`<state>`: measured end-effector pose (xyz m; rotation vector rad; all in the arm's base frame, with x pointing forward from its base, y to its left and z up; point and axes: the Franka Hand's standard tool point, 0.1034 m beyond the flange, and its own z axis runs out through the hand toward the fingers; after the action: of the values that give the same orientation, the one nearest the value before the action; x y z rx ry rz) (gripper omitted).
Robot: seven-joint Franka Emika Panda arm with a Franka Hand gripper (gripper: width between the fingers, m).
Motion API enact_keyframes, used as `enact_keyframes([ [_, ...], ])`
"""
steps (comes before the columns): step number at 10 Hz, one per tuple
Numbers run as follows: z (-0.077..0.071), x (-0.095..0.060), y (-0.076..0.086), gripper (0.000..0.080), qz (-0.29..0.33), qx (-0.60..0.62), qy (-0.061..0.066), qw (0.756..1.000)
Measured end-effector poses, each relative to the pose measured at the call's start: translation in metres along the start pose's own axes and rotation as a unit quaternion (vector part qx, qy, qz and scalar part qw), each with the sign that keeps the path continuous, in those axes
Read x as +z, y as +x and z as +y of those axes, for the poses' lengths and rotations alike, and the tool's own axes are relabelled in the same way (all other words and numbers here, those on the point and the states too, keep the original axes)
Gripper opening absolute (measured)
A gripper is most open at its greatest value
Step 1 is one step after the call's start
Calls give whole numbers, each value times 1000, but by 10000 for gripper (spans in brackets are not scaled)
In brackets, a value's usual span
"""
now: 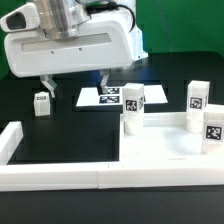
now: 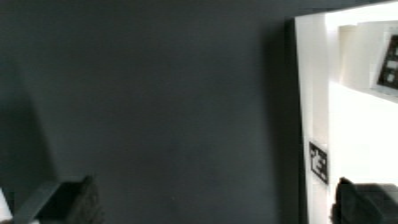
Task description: Assemble square table
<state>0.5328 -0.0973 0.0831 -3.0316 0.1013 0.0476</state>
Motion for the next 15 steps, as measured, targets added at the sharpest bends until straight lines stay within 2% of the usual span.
enact_keyframes([
  [1, 22, 5, -18, 649, -13, -63, -2, 998],
  [2, 44, 6, -34, 649, -30, -96, -19, 995],
  [3, 51, 6, -39, 649, -32, -137, -41, 989],
  [4, 49, 5, -41, 649, -20, -171, -47, 984],
  [6, 47, 7, -44, 649, -31, -164, -41, 985],
  [7, 49, 8, -44, 649, -30, -163, -42, 985],
  [8, 56, 11, -49, 649, -42, -138, -50, 988],
  [10, 74, 21, -68, 649, -141, -115, -88, 979],
  [11, 74, 22, -75, 649, -202, -65, -96, 972],
  [12, 79, 16, -63, 649, -252, -58, -91, 962],
  [13, 80, 20, -55, 649, -268, -58, -97, 957],
  [15, 78, 22, -66, 649, -343, -51, -86, 934],
])
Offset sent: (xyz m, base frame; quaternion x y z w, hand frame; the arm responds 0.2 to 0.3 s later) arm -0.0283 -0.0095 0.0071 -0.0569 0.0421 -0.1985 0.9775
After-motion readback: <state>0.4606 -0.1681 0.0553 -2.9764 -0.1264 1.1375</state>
